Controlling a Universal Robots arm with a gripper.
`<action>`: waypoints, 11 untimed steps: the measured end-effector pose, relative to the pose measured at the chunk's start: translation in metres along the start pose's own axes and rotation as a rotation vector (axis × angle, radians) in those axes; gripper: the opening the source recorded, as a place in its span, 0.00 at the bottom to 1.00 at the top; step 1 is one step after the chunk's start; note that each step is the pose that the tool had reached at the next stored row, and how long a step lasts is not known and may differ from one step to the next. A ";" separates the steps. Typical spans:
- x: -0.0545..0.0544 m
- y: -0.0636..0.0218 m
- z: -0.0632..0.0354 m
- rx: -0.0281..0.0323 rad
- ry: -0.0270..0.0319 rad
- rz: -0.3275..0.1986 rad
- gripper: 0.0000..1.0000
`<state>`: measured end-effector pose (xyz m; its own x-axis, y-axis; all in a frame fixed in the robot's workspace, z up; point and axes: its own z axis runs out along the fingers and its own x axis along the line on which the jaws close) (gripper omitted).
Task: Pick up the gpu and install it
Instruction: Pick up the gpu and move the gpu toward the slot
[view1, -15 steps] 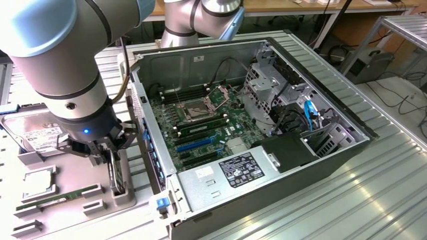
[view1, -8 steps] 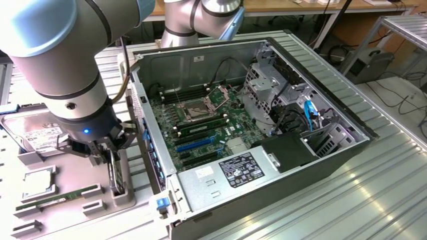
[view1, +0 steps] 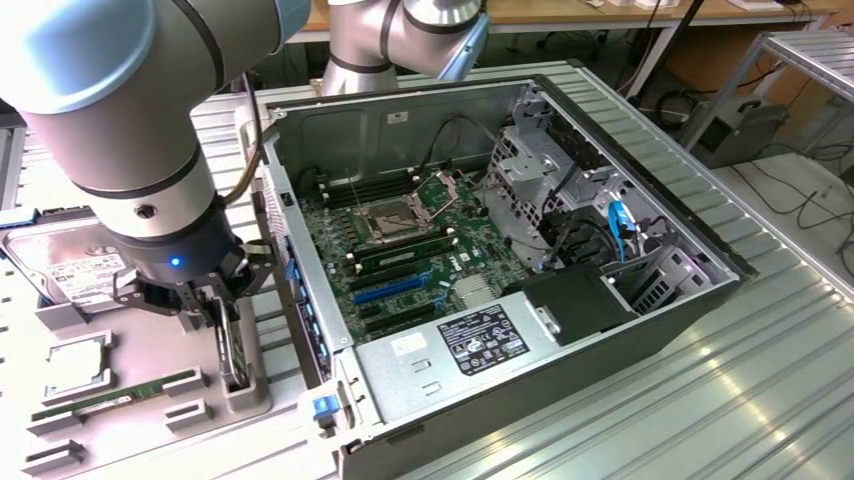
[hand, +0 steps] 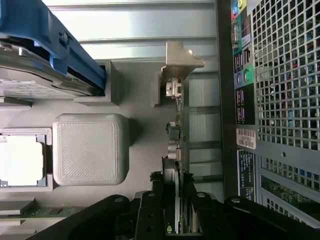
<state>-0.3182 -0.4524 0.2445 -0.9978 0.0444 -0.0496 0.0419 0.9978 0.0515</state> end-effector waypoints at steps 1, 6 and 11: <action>0.000 0.0001 -0.0007 -0.0005 0.0004 -0.002 0.26; -0.002 0.0004 -0.0050 -0.0028 0.0021 -0.006 0.26; -0.002 0.0008 -0.0142 -0.0059 0.0029 -0.008 0.26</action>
<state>-0.3166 -0.4524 0.2588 -0.9982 0.0363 -0.0471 0.0336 0.9978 0.0570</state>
